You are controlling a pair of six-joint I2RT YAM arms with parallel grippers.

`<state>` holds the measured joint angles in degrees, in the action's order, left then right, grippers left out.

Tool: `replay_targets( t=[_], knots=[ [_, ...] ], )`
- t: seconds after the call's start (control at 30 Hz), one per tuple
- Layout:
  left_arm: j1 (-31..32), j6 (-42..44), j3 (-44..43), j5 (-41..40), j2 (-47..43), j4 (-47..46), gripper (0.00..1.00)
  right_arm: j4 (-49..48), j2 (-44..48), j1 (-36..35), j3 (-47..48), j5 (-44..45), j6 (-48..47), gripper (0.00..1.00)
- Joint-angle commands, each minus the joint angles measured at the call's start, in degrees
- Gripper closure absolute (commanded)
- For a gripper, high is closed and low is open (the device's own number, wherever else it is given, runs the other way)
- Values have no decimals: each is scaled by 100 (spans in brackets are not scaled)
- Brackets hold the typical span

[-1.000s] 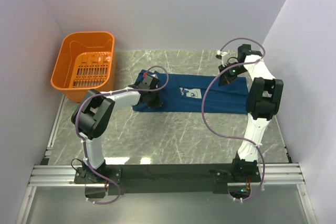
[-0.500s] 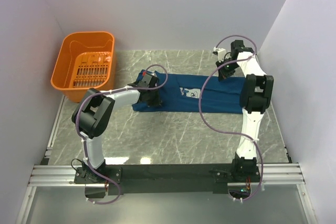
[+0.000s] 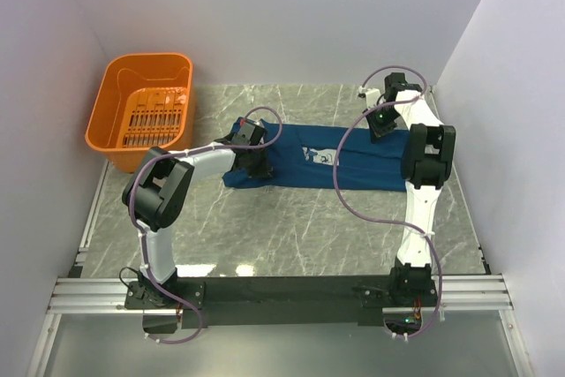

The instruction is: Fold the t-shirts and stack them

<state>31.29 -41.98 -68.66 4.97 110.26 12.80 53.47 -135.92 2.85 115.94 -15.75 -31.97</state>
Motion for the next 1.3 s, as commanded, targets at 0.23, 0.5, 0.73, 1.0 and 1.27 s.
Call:
replay_targets(
  t=[0.23,0.5,0.73,1.0,1.27],
  knots=[
    [-26,199,-77,21,110,188,99,-206,83,-30,-238,221,94,100],
    [-97,295,-112,127,198,214,99,-170,214,57,-353,169,155,100],
    [-333,471,-314,285,417,320,99,-381,548,189,-1010,37,436,100],
    [-589,814,-1131,434,865,750,99,-812,1207,400,-2039,-42,893,100],
    [-826,1244,-2563,601,1709,1470,99,-1313,1805,629,-3199,-209,1500,100]
  ],
)
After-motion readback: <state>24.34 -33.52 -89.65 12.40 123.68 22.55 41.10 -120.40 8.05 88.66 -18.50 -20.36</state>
